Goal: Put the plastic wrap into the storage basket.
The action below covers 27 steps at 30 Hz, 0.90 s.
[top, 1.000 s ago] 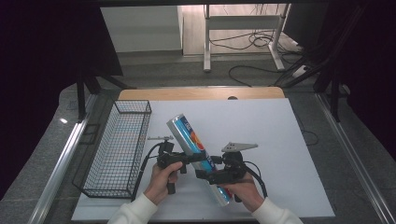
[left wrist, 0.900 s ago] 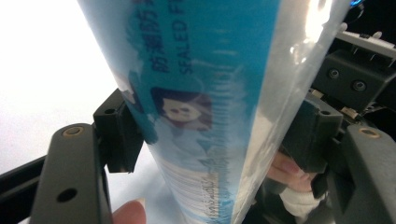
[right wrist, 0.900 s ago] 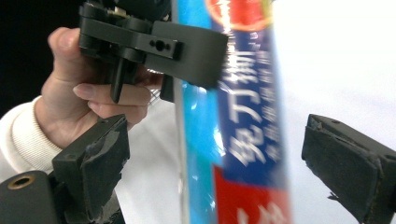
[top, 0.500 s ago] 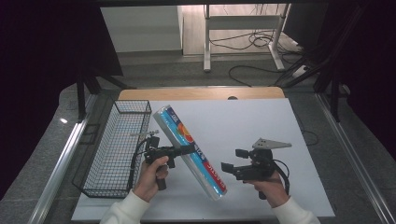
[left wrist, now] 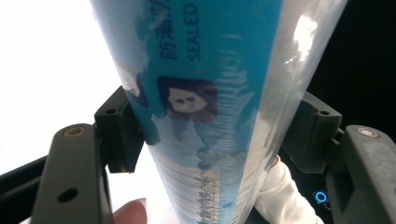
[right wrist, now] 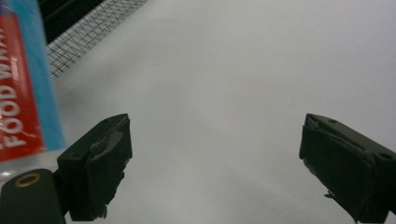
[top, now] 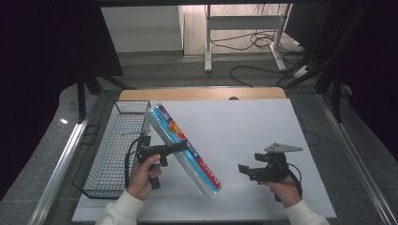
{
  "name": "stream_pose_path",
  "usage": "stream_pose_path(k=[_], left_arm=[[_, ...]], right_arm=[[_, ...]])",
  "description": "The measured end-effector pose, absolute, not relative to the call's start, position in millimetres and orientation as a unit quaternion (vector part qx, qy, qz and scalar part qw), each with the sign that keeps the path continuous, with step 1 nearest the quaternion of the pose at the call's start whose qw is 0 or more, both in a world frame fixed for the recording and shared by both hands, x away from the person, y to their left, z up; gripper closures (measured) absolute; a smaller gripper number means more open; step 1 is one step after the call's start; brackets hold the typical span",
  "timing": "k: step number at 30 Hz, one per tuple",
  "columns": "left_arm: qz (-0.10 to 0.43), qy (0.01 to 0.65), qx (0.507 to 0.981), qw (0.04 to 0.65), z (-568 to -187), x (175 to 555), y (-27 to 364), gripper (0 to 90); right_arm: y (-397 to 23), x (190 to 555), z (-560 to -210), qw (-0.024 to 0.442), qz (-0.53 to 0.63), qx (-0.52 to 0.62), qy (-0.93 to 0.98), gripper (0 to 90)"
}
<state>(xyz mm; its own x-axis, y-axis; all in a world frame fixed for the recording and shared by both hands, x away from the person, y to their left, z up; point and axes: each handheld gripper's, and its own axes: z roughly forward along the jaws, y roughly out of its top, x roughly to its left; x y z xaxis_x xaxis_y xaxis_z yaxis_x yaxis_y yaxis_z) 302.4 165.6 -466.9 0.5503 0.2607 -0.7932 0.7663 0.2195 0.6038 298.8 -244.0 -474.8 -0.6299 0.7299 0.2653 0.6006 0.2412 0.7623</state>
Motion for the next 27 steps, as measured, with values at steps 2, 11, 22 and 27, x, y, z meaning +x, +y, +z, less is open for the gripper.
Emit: stream_pose_path(k=[2,11,22,27], left_arm=[[-0.192,0.433,0.593,0.651,-465.1,301.1,168.2,31.4],[-0.175,0.431,0.591,0.659,-450.3,296.1,180.9,31.5],[-0.159,0.439,0.591,0.657,-429.6,293.9,207.6,31.5],[-0.146,0.444,0.592,0.656,-422.1,291.5,219.7,31.5]], right_arm=[[-245.3,299.2,-476.8,0.079,0.440,0.426,0.786,9.7],[-247.3,299.5,-481.1,0.092,0.423,0.426,0.794,10.2],[-244.3,299.3,-485.1,0.112,0.404,0.416,0.807,11.1],[-245.3,300.6,-485.9,0.118,0.402,0.419,0.806,11.1]])
